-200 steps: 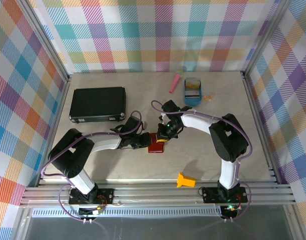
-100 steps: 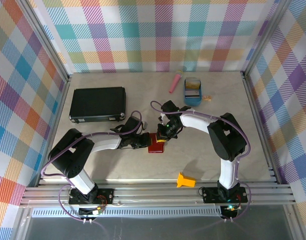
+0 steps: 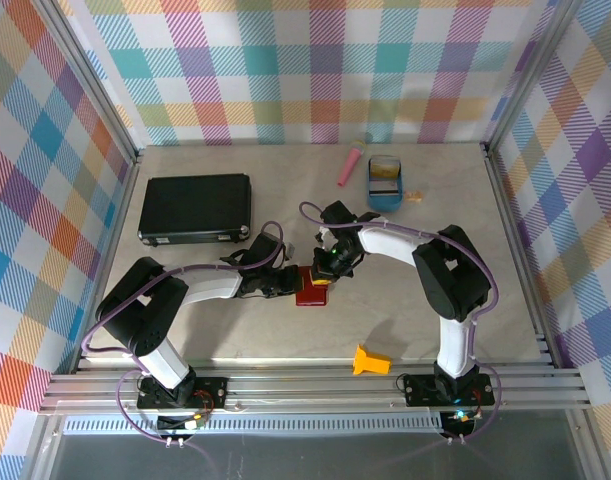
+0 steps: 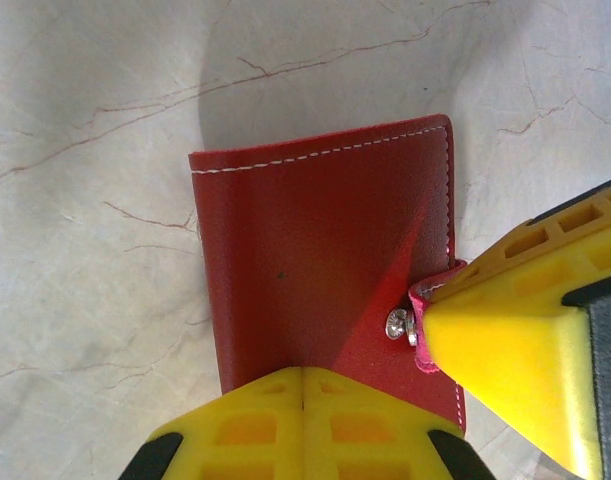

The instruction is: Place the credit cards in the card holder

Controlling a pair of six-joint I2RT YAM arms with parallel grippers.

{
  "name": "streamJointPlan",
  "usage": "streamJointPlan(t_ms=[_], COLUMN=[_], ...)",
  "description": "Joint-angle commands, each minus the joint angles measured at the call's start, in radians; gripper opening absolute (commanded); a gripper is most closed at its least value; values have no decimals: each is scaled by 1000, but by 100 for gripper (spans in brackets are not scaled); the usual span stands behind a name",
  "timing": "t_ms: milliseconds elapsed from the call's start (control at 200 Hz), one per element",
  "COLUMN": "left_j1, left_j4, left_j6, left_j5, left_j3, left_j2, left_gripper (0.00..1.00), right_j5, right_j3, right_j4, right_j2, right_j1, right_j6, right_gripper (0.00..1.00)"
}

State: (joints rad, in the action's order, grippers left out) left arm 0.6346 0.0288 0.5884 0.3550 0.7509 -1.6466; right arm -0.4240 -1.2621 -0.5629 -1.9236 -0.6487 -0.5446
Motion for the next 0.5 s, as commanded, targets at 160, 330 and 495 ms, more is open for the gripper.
streamJointPlan(t_ms=[160, 330, 495], left_j1=[13, 13, 13], left_j4=[-25, -23, -21], left_j6=[-11, -10, -11], left_j5=[10, 10, 12], left_j3=[2, 1, 1], left_j2=[-25, -27, -27], left_gripper=[0, 0, 0], right_j5=[4, 21, 52], right_j3=[-33, -43, -55], right_j4=[-16, -43, -67], right_j2=[-30, -48, -55], right_j1=[-6, -9, -14], right_j6=[-17, -10, -8], right_gripper=[0, 0, 0])
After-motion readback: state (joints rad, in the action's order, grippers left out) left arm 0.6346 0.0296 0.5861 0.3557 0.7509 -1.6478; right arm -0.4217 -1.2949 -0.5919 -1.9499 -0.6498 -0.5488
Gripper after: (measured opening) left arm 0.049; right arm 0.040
